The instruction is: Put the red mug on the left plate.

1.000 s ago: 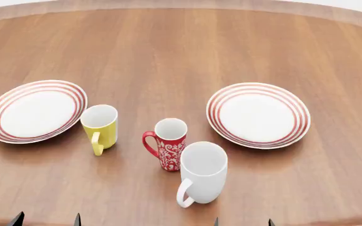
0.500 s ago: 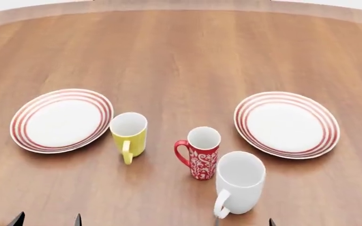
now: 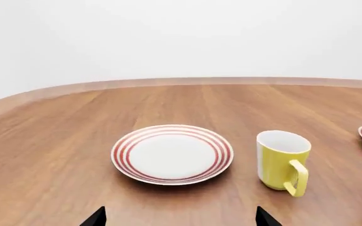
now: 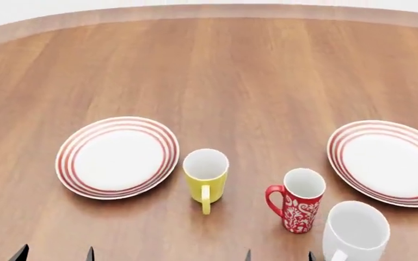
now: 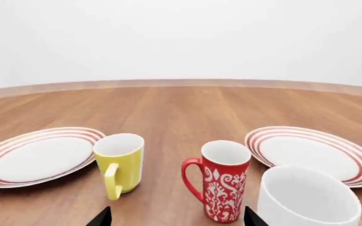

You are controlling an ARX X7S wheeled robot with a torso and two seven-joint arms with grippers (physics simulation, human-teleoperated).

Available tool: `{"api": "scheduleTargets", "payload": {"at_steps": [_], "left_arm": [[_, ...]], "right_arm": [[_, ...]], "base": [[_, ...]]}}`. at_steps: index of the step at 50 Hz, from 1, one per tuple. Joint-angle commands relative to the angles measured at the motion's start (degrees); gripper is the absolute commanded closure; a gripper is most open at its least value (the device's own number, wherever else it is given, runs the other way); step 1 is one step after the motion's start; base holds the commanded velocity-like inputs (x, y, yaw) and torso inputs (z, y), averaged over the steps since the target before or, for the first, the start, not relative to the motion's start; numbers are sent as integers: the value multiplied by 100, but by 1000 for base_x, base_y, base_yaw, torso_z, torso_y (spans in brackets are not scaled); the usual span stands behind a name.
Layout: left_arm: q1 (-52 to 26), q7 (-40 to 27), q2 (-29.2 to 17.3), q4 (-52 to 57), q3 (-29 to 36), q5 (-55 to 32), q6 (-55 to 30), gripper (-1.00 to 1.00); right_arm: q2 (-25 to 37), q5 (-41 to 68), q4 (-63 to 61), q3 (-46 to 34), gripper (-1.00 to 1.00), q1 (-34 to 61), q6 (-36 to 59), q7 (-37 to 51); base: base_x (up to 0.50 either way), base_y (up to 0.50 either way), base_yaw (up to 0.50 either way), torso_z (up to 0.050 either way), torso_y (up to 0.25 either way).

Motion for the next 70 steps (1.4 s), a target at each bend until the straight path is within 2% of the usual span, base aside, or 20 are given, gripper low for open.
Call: {"api": "scheduleTargets", "payload": {"at_steps": [1,36,56,70], "left_arm": [[-14,-85,-77,-8,93,-79,3,-100],[5,-288,-249,48,303,-264,17,-100],[-43,-363,-321,-23,408,-332,42,-100],[-28,-420,-379,32,464,-384,28,-100]], "right_arm": [[80,72,2,-96,-100,4,7,93],[249,291,-6,-277,-100,14,-45,286],[308,412,10,-351,-100,48,5,368],[349,521,-14,-388,-100,40,2,412]], "base": [[184,375,0,0,0],[220,343,0,0,0],[357,124,0,0,0],[30,-135,0,0,0]]}}
